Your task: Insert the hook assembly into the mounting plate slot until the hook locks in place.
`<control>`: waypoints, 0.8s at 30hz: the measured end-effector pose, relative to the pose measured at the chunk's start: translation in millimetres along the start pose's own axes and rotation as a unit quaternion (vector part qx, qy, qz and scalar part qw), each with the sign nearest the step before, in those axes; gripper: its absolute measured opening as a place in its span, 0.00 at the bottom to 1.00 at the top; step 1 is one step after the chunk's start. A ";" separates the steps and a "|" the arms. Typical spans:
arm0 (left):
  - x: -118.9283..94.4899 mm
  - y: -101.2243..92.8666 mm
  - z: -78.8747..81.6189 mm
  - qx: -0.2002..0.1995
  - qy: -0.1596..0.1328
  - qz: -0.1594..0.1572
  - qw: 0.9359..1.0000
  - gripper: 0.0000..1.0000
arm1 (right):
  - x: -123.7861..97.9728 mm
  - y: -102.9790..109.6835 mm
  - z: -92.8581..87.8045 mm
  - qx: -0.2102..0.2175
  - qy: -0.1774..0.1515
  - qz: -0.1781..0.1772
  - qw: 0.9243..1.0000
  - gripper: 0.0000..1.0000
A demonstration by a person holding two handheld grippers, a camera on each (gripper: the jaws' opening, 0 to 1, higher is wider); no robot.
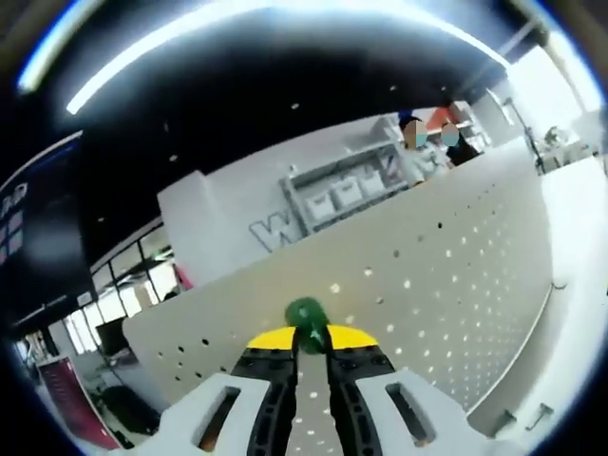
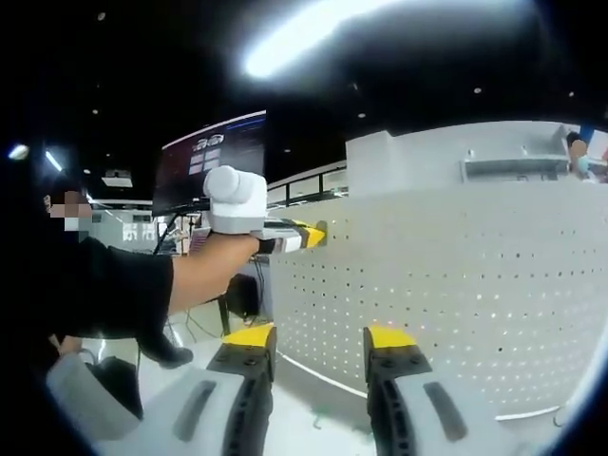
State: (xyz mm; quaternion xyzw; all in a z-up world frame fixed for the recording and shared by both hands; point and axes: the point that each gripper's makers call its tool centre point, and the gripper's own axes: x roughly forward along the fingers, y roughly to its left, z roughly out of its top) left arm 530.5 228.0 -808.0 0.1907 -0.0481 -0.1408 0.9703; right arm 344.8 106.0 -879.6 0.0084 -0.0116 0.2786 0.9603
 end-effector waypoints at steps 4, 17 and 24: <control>-5.9 -4.2 4.6 -0.018 -0.006 -0.011 1.000 0.20 | 0.2 0.3 -0.4 -0.003 0.000 0.000 1.000 0.35; -33.9 -13.4 1.7 -0.061 -0.012 -0.049 0.997 0.35 | 3.5 2.6 -10.7 -0.033 0.018 -0.001 0.999 0.34; -53.3 -16.1 -8.0 -0.078 -0.008 -0.068 0.995 0.42 | 1.8 -2.5 -12.4 -0.031 0.021 -0.009 0.999 0.34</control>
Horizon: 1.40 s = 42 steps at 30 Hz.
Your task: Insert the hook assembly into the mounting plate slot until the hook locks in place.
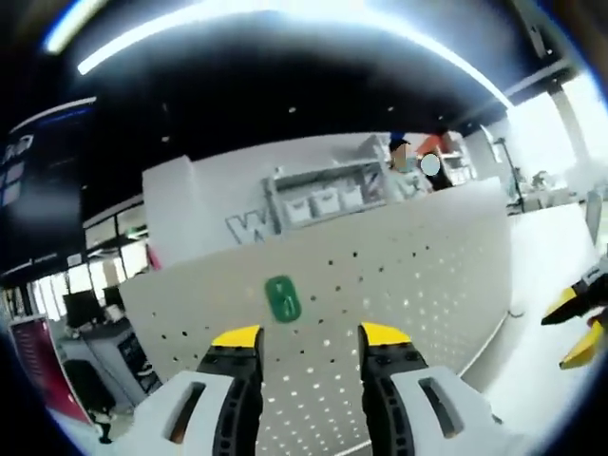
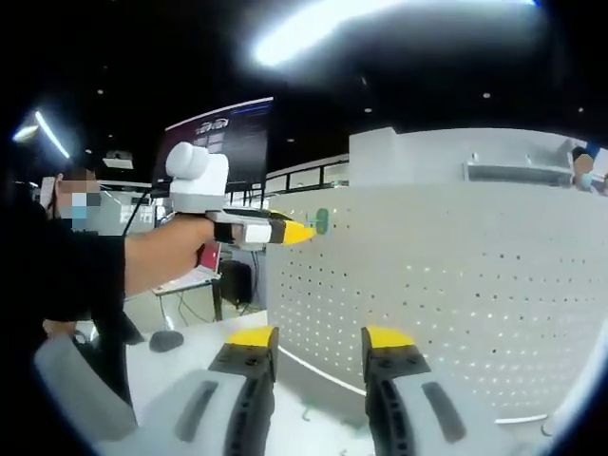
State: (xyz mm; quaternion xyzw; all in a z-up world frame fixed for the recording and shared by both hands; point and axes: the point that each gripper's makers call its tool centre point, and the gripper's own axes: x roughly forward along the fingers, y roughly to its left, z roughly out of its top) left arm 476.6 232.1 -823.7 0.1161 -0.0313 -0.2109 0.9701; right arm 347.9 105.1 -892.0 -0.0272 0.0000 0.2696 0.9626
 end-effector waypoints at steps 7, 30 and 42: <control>-26.1 -8.4 -8.1 -0.018 0.002 -0.021 1.000 0.49 | -4.3 -9.4 1.5 0.001 -0.001 -0.010 1.000 0.34; -95.0 -62.1 -51.5 -0.060 0.015 -0.062 0.996 0.52 | -25.4 -25.6 -3.4 -0.012 0.019 -0.020 1.000 0.34; -107.5 -75.8 -80.9 -0.066 0.033 -0.066 0.995 0.50 | -21.1 -11.5 -16.5 -0.026 0.039 0.004 0.999 0.33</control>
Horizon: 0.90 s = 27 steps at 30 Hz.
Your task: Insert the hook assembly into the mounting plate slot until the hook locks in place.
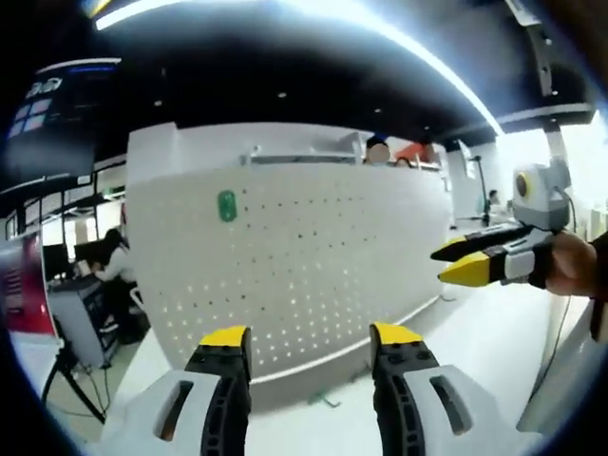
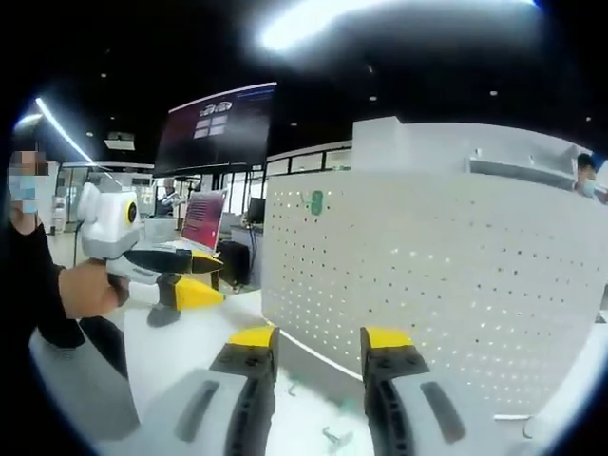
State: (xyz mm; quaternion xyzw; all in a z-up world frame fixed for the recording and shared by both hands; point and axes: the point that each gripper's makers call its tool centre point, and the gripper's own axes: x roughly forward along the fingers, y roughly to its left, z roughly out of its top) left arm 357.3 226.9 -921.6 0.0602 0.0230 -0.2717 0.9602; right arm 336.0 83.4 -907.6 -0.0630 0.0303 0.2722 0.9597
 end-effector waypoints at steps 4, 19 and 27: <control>1.9 -3.1 -5.7 0.002 0.010 -0.006 1.000 0.49 | 1.1 -1.3 -1.8 -0.002 0.004 0.001 1.000 0.33; 7.6 -24.5 -20.2 0.030 0.043 -0.040 0.998 0.47 | 13.1 11.6 -3.3 0.031 0.002 0.012 0.999 0.32; 12.4 -35.8 -30.3 0.038 0.059 -0.058 0.996 0.45 | 21.8 22.8 7.8 0.029 -0.024 0.017 0.999 0.32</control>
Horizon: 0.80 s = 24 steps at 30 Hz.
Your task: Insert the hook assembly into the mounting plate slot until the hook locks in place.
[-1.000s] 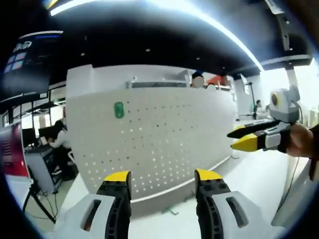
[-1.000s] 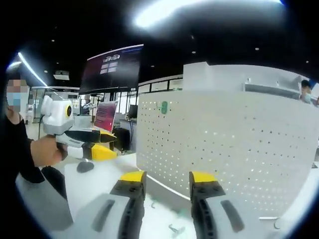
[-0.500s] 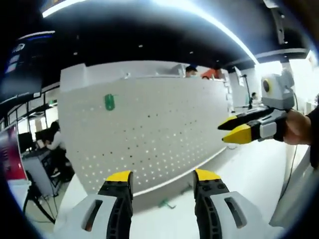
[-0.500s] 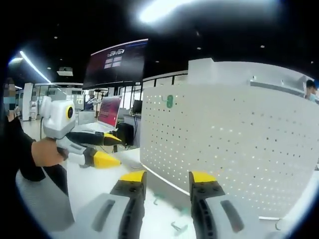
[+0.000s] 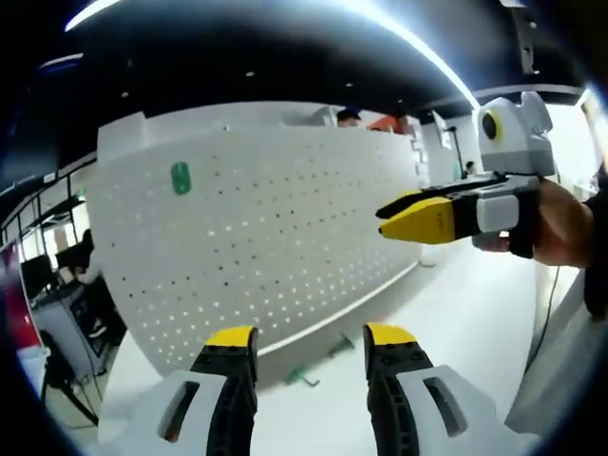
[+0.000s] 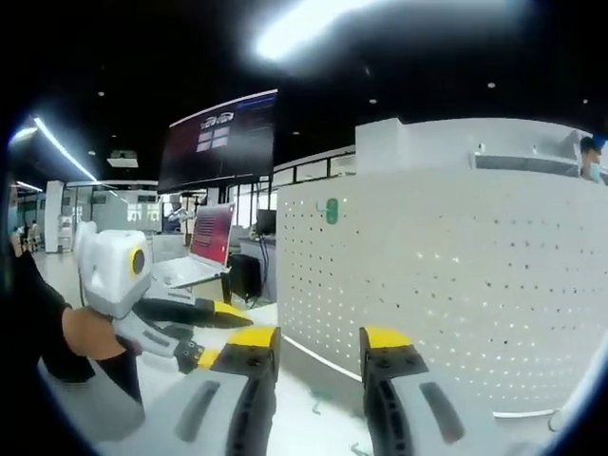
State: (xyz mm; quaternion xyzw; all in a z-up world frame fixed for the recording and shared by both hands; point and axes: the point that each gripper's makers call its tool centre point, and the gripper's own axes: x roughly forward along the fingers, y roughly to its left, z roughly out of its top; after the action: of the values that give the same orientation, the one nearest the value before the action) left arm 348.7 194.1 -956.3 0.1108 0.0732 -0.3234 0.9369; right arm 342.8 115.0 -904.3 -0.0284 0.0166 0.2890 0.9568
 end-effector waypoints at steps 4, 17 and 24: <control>2.9 -2.7 -5.3 -0.001 0.010 -0.005 1.000 0.45 | -3.3 -12.3 -12.8 -0.004 0.008 -0.012 1.000 0.32; 6.3 -11.5 -4.9 0.001 0.013 -0.016 1.000 0.45 | -12.0 -64.2 -24.2 0.005 0.021 -0.055 0.998 0.31; 5.7 -8.7 -2.4 -0.004 0.008 -0.013 1.000 0.45 | 13.7 -47.8 -39.0 -0.022 0.052 0.000 0.998 0.29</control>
State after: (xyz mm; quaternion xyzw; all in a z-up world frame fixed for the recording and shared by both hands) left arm 347.6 184.7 -961.2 0.1092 0.0837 -0.3341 0.9324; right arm 380.1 80.4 -941.7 -0.0650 0.0602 0.2873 0.9537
